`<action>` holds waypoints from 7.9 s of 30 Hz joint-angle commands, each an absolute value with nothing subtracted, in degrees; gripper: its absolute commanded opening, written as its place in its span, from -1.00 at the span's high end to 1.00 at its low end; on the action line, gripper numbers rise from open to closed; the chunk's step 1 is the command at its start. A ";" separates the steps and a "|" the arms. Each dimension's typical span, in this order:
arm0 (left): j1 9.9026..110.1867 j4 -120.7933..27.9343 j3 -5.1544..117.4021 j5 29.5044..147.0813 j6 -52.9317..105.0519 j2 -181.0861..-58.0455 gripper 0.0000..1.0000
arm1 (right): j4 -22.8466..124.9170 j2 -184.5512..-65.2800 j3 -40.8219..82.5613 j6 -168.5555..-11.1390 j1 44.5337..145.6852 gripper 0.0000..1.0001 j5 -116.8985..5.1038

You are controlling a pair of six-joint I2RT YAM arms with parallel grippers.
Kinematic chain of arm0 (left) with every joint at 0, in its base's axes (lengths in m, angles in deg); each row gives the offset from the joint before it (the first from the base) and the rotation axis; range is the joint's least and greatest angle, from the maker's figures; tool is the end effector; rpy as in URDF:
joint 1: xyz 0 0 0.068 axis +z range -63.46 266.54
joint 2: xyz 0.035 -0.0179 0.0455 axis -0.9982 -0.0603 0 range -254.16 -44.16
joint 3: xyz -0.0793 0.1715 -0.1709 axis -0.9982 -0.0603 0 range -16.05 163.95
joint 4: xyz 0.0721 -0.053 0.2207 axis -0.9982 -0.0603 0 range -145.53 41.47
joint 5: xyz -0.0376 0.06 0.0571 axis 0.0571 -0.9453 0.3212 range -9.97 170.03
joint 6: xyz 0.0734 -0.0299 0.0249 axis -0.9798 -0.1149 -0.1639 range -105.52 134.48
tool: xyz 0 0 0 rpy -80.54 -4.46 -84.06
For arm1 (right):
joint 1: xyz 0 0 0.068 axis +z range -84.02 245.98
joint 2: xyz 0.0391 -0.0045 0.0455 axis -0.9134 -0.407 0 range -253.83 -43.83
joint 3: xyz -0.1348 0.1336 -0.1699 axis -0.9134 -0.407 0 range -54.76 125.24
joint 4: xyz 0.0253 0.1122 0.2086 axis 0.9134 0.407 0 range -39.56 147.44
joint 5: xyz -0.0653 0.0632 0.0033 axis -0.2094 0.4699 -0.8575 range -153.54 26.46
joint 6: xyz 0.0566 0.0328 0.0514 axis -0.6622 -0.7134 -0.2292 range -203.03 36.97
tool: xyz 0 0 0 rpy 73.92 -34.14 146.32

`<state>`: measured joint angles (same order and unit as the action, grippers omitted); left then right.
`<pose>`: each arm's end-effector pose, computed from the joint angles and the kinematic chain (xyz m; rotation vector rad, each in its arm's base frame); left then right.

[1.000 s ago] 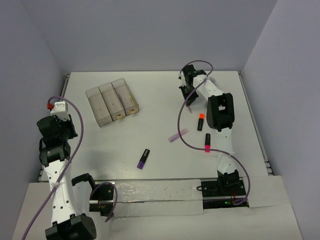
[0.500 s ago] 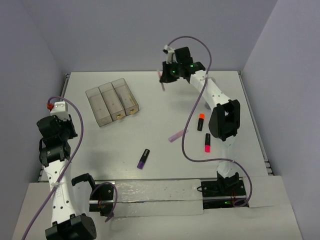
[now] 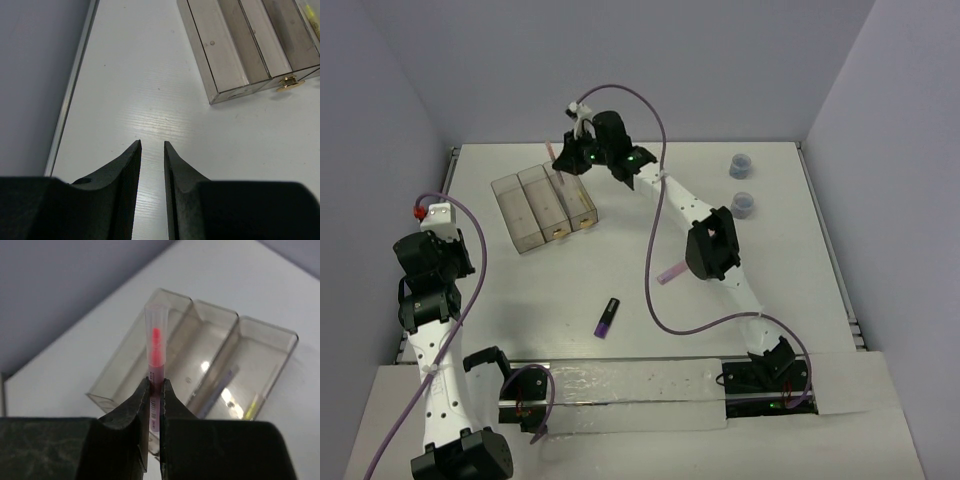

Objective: Sort the stationery into containers
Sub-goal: Place the pen in the storage box, then pick up the pen from the center of the board, then place the pen in the storage box, then pick up the pen from the center of the board.

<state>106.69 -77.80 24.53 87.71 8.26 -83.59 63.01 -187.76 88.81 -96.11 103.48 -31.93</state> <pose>0.1705 0.0521 0.2649 -0.1674 2.0534 0.1470 0.4299 0.3778 0.2862 -0.8032 1.7292 1.1090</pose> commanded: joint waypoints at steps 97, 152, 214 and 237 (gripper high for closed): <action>30.33 -84.69 42.55 80.97 28.95 -149.16 0.01 | 80.50 -118.19 15.90 -92.06 75.30 -0.54 -66.29; 85.67 -76.65 90.96 91.09 41.27 -164.89 1.00 | 81.09 -121.97 15.32 -92.96 73.92 -0.53 -62.83; 96.74 -70.38 42.40 71.25 13.78 -107.74 -0.40 | 90.21 -160.07 26.31 -91.38 74.24 0.48 -64.91; 102.59 -69.28 40.47 77.19 15.17 -103.40 -0.45 | 63.13 -172.18 84.71 -101.50 105.06 1.00 -42.48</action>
<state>101.90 -71.85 40.18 75.34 14.75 -103.91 77.95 -164.86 80.12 -94.07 101.95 -49.92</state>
